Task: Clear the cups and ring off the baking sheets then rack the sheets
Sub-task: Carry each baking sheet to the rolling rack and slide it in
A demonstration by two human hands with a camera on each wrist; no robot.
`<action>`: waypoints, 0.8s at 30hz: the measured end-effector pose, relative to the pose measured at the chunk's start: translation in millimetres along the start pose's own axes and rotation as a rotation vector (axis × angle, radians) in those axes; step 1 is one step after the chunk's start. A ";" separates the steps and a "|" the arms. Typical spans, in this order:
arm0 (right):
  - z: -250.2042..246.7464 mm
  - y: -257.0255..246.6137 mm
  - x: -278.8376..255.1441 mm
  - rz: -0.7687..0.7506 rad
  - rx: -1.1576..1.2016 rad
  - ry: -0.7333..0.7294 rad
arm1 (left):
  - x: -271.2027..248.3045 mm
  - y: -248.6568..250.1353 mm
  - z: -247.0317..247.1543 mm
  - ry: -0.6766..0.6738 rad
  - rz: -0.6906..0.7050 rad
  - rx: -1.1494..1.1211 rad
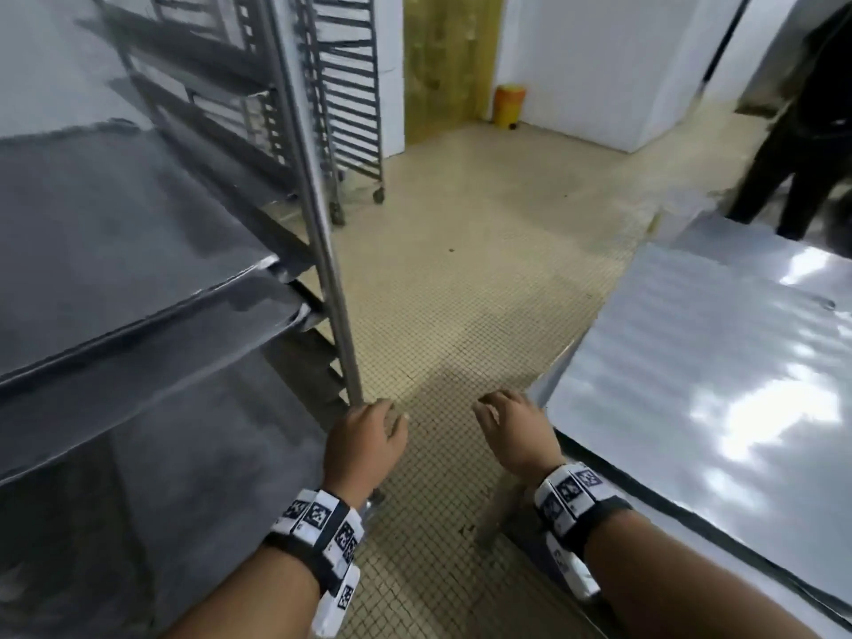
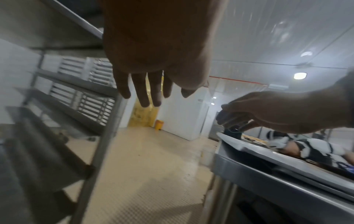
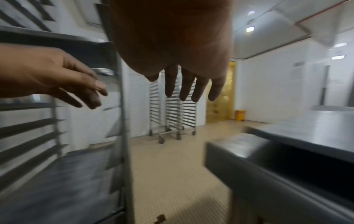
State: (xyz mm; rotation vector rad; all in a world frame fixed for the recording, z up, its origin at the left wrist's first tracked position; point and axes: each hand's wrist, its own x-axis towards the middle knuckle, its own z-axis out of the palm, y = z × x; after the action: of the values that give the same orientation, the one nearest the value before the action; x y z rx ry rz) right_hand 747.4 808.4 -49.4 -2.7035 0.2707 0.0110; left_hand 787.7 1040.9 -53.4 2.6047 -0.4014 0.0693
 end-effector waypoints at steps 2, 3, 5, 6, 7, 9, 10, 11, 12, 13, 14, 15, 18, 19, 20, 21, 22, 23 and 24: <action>-20.5 58.5 -15.2 0.124 -0.008 0.057 | 9.6 40.4 26.3 -0.110 0.036 -0.033; -30.0 87.8 -24.0 0.188 0.001 0.086 | 13.7 62.5 39.1 -0.166 0.050 -0.040; -49.6 143.7 -44.3 0.310 0.027 0.137 | 22.5 106.2 64.4 -0.242 0.068 -0.069; -58.5 171.5 -55.0 0.370 0.038 0.157 | 27.2 126.8 78.7 -0.284 0.071 -0.093; -67.0 197.5 -65.5 0.425 0.048 0.170 | 31.2 146.3 90.4 -0.334 0.067 -0.112; -84.8 248.0 -85.4 0.533 0.075 0.184 | 43.6 178.5 118.3 -0.391 0.062 -0.123; -93.8 271.9 -95.0 0.588 0.091 0.189 | 50.1 192.6 131.5 -0.407 0.065 -0.110; -102.3 295.7 -104.5 0.638 0.108 0.196 | 55.6 207.7 142.4 -0.424 0.055 -0.087; -110.0 317.9 -113.4 0.683 0.125 0.201 | 63.1 219.2 154.3 -0.440 0.036 -0.067; -116.7 338.8 -121.8 0.727 0.143 0.208 | 69.2 231.7 162.2 -0.452 0.009 -0.037; -122.9 358.7 -129.5 0.769 0.161 0.212 | 75.8 242.1 170.6 -0.451 -0.015 0.000; -127.2 376.5 -135.8 0.805 0.182 0.209 | 80.4 251.7 175.4 -0.452 -0.040 0.045; -135.6 415.8 -146.4 0.869 0.272 0.179 | 94.2 268.2 185.4 -0.425 -0.106 0.086; -136.6 425.6 -146.6 0.872 0.297 0.175 | 99.5 270.0 188.5 -0.423 -0.116 0.087; -137.6 432.8 -145.6 0.870 0.312 0.176 | 105.8 268.7 191.9 -0.429 -0.123 0.092; -137.7 440.0 -143.4 0.865 0.325 0.184 | 109.9 270.3 192.0 -0.442 -0.132 0.089; -138.1 445.5 -140.6 0.857 0.336 0.194 | 114.2 271.2 193.4 -0.452 -0.136 0.064; -138.3 450.1 -137.1 0.848 0.341 0.205 | 116.9 275.4 191.8 -0.462 -0.139 0.025; -138.3 454.4 -133.2 0.838 0.341 0.214 | 121.0 279.1 192.0 -0.472 -0.142 -0.002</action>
State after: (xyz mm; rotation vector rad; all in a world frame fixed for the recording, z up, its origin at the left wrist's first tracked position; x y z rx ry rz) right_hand 525.3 371.1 -102.7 -2.0747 1.3094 -0.0721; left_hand 816.2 682.9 -75.0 2.6237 -0.3732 -0.6021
